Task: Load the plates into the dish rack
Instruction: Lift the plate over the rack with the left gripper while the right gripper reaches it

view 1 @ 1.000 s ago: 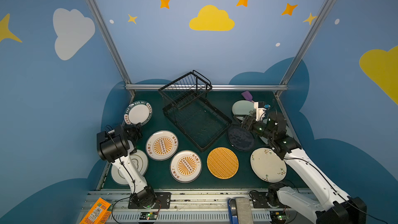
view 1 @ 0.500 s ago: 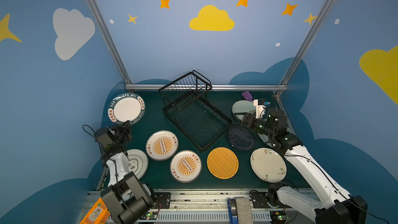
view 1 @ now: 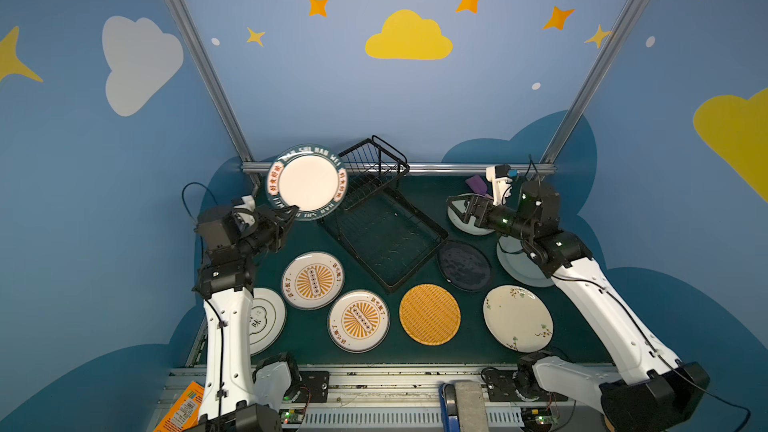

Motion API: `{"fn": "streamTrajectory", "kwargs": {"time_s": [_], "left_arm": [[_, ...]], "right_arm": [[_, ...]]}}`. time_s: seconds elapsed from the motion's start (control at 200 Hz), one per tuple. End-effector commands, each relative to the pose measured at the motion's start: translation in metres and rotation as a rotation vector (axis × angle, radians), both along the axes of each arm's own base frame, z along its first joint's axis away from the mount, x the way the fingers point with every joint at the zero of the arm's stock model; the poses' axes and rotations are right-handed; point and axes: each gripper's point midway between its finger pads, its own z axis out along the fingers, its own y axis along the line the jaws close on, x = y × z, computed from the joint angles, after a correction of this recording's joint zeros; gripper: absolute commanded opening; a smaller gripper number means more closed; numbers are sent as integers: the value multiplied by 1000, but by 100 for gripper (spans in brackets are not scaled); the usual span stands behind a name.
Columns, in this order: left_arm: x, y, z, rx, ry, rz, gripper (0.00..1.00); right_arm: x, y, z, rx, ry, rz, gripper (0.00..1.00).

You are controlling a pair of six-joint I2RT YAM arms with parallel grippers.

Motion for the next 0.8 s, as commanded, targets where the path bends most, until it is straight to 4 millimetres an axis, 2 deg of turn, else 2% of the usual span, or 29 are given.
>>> {"fn": "streamTrajectory", "kwargs": {"time_s": [0.0,0.105,0.2,0.305,0.456,0.581,0.631,0.716,0.796], "left_arm": [[-6,-48,30,51,-111,-186,4],[-8,-87,35,75,-112,-320,4],[-8,-113,35,80,-113,-413,4],[-9,-139,34,72,-120,-521,4],[-8,-154,24,93,-96,-565,4],[-4,-152,15,115,-68,-550,4],[-2,-151,12,119,-64,-546,4],[1,-148,14,112,-65,-530,4],[4,-142,17,114,-75,-505,4]], "right_arm": [[-3,20,13,3,8,110,90],[-2,40,28,29,15,189,90],[-3,55,40,44,-3,215,90],[2,68,45,32,-17,208,87],[13,69,50,20,-36,164,80],[17,72,49,8,-18,170,65],[21,64,41,-33,3,109,65],[36,28,27,-98,32,-82,69],[40,3,33,-39,23,-152,72]]}}
